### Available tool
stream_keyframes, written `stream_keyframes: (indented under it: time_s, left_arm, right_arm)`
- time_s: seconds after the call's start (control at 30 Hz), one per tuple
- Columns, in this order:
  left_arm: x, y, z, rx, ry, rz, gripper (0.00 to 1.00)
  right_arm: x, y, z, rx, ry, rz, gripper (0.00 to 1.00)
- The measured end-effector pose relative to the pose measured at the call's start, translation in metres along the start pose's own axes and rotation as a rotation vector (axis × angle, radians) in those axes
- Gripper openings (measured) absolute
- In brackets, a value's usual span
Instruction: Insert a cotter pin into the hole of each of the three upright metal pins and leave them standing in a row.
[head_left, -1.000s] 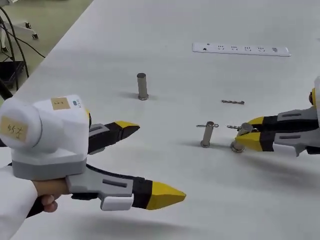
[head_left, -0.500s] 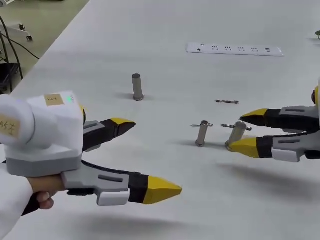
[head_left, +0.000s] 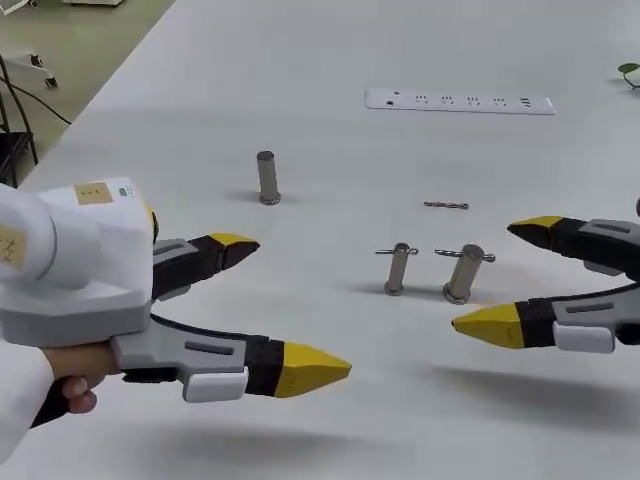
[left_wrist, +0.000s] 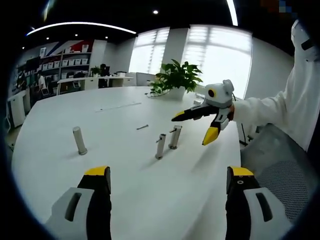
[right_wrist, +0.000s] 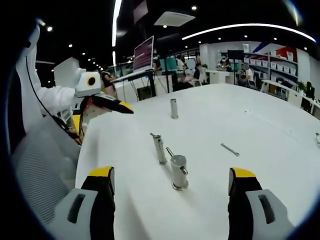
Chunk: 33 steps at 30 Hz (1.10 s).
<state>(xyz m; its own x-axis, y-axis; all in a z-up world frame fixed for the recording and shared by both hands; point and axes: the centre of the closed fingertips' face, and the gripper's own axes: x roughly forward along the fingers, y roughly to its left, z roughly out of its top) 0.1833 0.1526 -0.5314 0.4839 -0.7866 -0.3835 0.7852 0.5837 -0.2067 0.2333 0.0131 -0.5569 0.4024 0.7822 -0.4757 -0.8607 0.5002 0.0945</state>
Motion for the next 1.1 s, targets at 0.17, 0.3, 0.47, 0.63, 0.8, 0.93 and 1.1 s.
stream_keyframes:
  time_s: [0.17,0.3,0.47,0.63,0.8,0.93,1.1]
  left_arm:
    - [0.0,0.006,0.005,-0.004,-0.012,0.014,0.98]
    - [0.0,0.011,0.008,0.001,-0.016,0.028,0.99]
    - [0.0,0.02,0.014,-0.006,-0.024,0.04,0.99]
    - [-0.001,0.047,0.033,-0.05,-0.085,0.112,0.98]
    - [-0.003,0.072,0.062,-0.058,-0.179,0.171,0.94]
    - [0.001,0.094,0.074,-0.024,-0.187,0.218,0.85]
    - [0.012,0.115,0.08,-0.013,-0.188,0.252,0.81]
  right_arm:
    - [-0.001,-0.002,-0.001,0.014,-0.006,-0.026,0.98]
    - [-0.002,-0.005,0.0,0.025,-0.025,-0.043,0.98]
    - [-0.004,-0.003,-0.001,0.041,-0.029,-0.042,0.98]
    - [-0.005,0.0,0.001,0.053,-0.039,-0.038,0.98]
    - [-0.008,-0.002,0.006,0.071,-0.075,-0.053,0.98]
    - [-0.01,-0.004,0.004,0.061,-0.066,-0.064,0.98]
    - [-0.011,-0.006,0.002,0.063,-0.061,-0.069,0.98]
